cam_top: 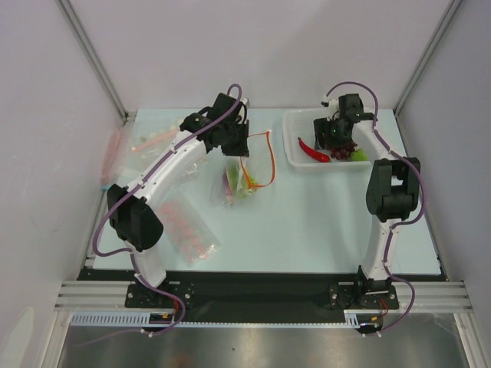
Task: Place the food in the zip-top bag and seal the zipper
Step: Pick up the fake fruit from the bin.
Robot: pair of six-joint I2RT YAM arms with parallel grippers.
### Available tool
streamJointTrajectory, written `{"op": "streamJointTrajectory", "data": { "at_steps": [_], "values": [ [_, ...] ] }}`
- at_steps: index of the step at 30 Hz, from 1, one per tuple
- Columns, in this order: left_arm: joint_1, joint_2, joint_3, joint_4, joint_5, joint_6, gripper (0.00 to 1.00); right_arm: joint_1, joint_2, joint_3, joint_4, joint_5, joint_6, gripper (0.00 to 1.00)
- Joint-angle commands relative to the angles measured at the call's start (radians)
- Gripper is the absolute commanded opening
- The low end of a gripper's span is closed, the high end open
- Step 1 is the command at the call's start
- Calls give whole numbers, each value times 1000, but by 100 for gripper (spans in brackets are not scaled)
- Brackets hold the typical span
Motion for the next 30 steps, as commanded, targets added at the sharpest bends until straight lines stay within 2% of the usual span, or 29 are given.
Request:
{"op": "streamJointTrajectory", "data": {
  "at_steps": [1, 9, 14, 19, 21, 24, 30],
  "values": [
    [0, -49, 4, 23, 12, 25, 0, -13, 13, 58, 46, -15, -62, 74],
    [2, -2, 67, 11, 17, 26, 0, -22, 43, 80, 58, -28, -83, 73],
    [0, 17, 85, 17, 23, 19, 1, -25, 59, 89, 113, 80, 9, 70],
    [0, 34, 99, 20, 28, 10, 0, -25, 118, 176, 98, 90, 75, 62],
    [0, 38, 105, 17, 25, 8, 0, -24, 154, 227, 65, 89, 89, 53],
    [0, 43, 114, 14, 20, 8, 0, -23, 184, 258, 34, 75, 90, 47],
    [2, 50, 119, 17, 14, -1, 1, -25, 186, 253, 29, 90, 90, 45]
  ]
}}
